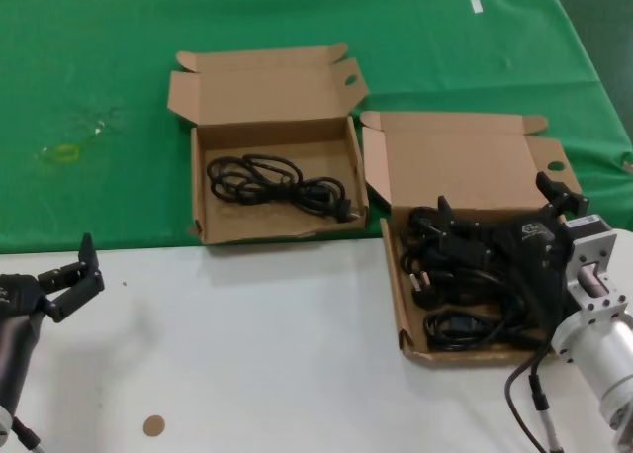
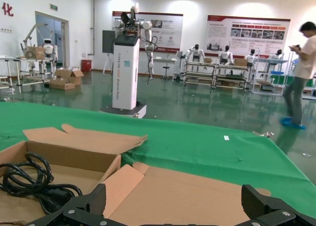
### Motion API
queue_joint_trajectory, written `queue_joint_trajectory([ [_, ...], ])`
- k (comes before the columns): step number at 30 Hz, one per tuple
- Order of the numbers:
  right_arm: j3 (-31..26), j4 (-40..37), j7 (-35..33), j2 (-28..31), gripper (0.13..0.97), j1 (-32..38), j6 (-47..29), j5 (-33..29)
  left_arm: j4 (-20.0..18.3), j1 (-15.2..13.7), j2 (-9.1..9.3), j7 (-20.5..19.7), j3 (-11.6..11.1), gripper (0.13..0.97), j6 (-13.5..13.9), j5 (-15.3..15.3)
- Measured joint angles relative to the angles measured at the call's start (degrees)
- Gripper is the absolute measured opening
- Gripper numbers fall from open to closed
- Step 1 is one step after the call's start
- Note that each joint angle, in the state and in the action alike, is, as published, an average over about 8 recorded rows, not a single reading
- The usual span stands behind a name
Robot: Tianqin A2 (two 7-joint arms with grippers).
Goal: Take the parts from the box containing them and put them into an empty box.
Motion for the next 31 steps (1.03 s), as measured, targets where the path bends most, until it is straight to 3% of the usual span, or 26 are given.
queue_joint_trajectory([
  [31,0.0,0.0,0.0,0.0,0.966,0.0,0.0,0.0,0.0,0.0,0.0,0.0,0.0,0.966,0.0,0.0],
])
